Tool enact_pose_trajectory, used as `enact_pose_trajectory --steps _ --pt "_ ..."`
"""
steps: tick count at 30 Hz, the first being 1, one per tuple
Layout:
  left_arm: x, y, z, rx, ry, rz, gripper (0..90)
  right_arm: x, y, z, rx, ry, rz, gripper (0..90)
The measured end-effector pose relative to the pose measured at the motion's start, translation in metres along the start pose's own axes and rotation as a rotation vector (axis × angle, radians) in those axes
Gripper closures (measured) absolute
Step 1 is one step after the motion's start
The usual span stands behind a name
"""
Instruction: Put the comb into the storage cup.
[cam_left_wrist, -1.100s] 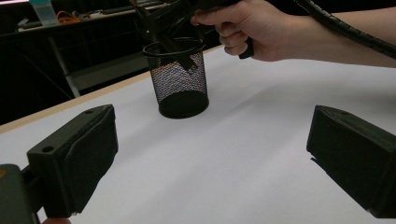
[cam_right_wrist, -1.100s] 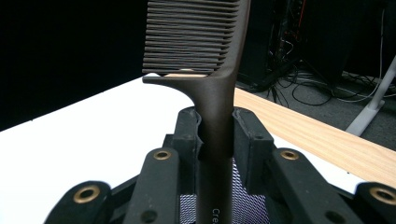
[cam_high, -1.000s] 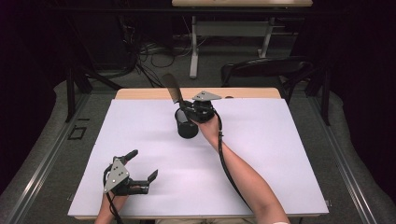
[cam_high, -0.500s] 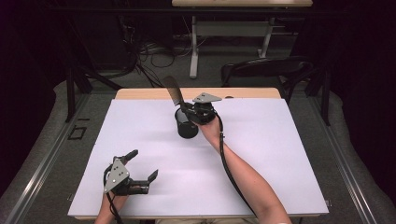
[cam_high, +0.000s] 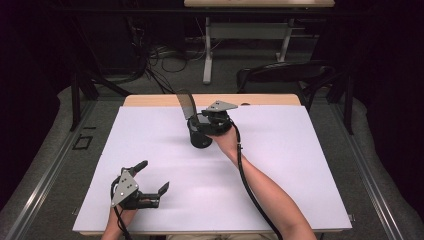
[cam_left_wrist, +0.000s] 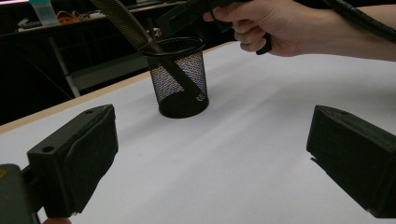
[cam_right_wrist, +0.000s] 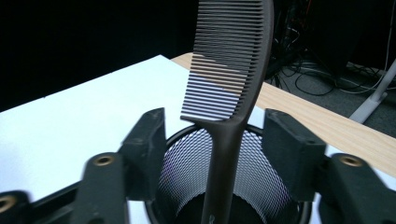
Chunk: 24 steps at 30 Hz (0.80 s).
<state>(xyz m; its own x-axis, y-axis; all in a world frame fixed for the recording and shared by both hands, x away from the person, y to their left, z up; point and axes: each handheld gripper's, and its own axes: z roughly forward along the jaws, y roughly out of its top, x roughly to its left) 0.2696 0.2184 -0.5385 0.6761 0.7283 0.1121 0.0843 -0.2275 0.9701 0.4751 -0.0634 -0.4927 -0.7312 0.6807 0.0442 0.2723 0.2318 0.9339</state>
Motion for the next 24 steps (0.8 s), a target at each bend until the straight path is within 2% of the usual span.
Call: enact_pose_trajectory --steps 4,10,18,24 --pt "0.0 0.0 0.0 0.001 0.001 -0.002 2.2 -0.001 0.002 -0.008 0.038 0.034 -0.006 28.2" --pt "0.0 0.0 0.001 0.003 -0.001 0.0 2.2 -0.006 0.003 -0.021 0.072 0.051 -0.008 17.2" --pt "0.0 0.0 0.001 0.005 -0.003 0.006 2.2 -0.009 0.001 -0.037 0.114 0.083 -0.005 12.4" --pt "-0.001 0.001 0.001 0.005 -0.002 0.004 2.2 -0.01 -0.001 -0.049 0.124 0.103 -0.013 9.0"
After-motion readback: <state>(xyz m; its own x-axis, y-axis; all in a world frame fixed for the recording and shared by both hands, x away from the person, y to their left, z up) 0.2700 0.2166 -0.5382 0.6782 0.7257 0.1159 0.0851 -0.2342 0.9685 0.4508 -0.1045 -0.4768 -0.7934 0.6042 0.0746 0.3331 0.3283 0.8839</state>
